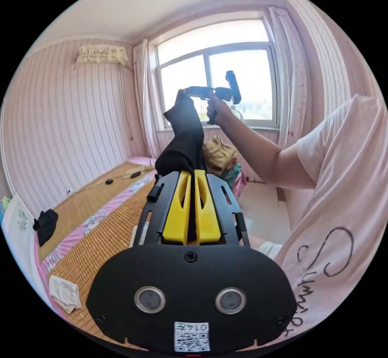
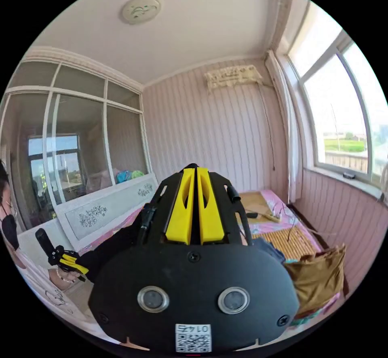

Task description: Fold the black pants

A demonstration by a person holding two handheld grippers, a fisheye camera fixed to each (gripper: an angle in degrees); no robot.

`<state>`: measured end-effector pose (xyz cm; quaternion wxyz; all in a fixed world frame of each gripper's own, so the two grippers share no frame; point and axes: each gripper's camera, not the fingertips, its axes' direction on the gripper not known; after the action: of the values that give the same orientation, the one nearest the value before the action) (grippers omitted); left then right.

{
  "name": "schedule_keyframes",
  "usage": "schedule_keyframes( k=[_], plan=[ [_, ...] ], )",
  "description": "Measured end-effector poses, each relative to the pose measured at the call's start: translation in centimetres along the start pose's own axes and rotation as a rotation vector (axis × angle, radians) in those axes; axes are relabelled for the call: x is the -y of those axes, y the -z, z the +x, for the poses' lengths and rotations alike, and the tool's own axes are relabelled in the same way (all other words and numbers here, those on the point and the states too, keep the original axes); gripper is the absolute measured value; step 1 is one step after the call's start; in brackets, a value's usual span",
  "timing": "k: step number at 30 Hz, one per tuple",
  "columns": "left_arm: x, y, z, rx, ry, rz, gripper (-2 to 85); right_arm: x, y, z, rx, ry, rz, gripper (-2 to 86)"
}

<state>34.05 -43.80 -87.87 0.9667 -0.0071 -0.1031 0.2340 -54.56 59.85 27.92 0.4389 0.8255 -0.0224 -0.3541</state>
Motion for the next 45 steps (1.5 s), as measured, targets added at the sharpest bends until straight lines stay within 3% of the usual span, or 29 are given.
schedule_keyframes(
  k=[2, 6, 9, 11, 16, 19, 24, 29, 33, 37, 40, 45],
  plan=[
    [2.5, 5.1, -3.4, 0.041, 0.023, 0.163, -1.0, 6.0, -5.6, -4.9, 0.074, 0.151, -0.045, 0.3],
    [-1.1, 10.0, -8.4, 0.205, 0.144, 0.201, -1.0, 3.5, -19.8, -12.0, 0.190, 0.271, -0.276, 0.3],
    [-9.8, 9.9, -11.6, 0.320, 0.302, 0.077, -1.0, -7.5, -31.3, -16.4, 0.244, 0.296, -0.508, 0.3],
    [-18.4, 8.3, -13.6, 0.405, 0.423, -0.109, -1.0, -18.1, -38.3, -18.6, 0.304, 0.250, -0.725, 0.3],
    [-33.9, 8.2, -16.4, 0.407, 0.712, -0.304, -1.0, -32.0, -44.3, -21.3, 0.382, 0.184, -0.985, 0.2],
    [-39.5, 9.8, -17.4, 0.442, 0.766, -0.375, -1.0, -33.7, -46.3, -22.8, 0.454, 0.160, -0.986, 0.3],
    [-43.1, 18.2, -20.4, 0.591, 0.830, -0.274, -0.9, -31.0, -51.2, -30.6, 0.618, 0.305, -0.967, 0.9],
    [-47.6, 27.2, -25.7, 0.942, 0.879, -0.276, 0.0, -32.0, -57.4, -41.7, 0.696, 0.255, -0.979, 5.6],
    [-57.3, 30.3, -31.1, 0.953, 1.127, -0.362, 4.4, -36.7, -57.5, -42.5, 0.695, 0.296, -1.083, 9.3],
    [-66.6, 30.0, -32.7, 0.940, 1.285, -0.570, 6.4, -41.9, -52.3, -34.8, 0.598, 0.436, -1.101, 9.7],
    [-68.6, 28.8, -31.7, 0.934, 1.255, -0.636, 6.2, -45.7, -46.5, -26.3, 0.488, 0.445, -1.164, 9.7],
    [-68.4, 23.3, -30.7, 0.740, 1.155, -0.608, 6.1, -52.0, -36.0, -14.8, 0.220, 0.420, -1.349, 10.9]
  ],
)
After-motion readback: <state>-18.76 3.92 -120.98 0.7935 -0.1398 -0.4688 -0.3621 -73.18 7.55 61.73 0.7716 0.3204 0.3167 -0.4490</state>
